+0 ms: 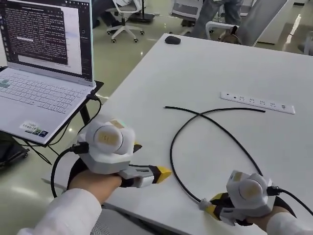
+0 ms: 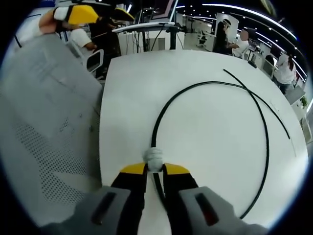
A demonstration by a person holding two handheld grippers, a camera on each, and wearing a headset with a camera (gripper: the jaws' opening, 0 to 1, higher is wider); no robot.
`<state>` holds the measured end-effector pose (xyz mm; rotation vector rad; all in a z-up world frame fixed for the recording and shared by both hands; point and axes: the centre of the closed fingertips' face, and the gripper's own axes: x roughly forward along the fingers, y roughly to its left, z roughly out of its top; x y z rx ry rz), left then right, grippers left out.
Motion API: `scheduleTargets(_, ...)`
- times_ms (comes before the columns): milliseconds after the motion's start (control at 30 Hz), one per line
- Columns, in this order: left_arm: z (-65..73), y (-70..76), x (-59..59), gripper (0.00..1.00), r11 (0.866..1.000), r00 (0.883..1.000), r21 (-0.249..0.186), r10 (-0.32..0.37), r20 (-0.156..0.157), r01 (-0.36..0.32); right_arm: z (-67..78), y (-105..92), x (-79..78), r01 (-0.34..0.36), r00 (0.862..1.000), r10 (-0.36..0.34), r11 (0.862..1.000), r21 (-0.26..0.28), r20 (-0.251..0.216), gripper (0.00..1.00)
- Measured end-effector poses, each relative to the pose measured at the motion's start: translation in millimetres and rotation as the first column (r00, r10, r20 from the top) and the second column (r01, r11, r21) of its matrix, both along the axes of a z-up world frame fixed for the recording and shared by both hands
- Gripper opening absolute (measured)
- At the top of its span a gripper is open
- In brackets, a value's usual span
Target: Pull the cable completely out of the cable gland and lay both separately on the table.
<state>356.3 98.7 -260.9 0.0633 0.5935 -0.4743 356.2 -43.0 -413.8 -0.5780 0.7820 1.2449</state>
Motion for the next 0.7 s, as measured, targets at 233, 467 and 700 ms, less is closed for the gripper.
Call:
scheduleTargets(233, -0.6, -3.2, -0.7, 0.61, 1.000, 1.000, 0.001, -0.015, -0.004, 0.016, 3.2, -7.1, 0.7, -0.015, 1.000, 0.016, 1.000, -0.022, 0.011, 0.12)
scheduleTargets(467, 0.3, -12.2, -2.9, 0.60, 0.998, 0.998, 0.007, -0.062, 0.001, 0.062, 27.0, -16.5, 2.3, -0.053, 0.996, 0.055, 0.998, -0.033, 0.066, 0.12)
scheduleTargets(700, -1.0, -23.5, -4.3, 0.60, 0.993, 0.994, 0.014, -0.113, -0.003, 0.113, 58.7, -26.2, 11.4, -0.044, 0.991, 0.044, 0.999, -0.003, 0.123, 0.11)
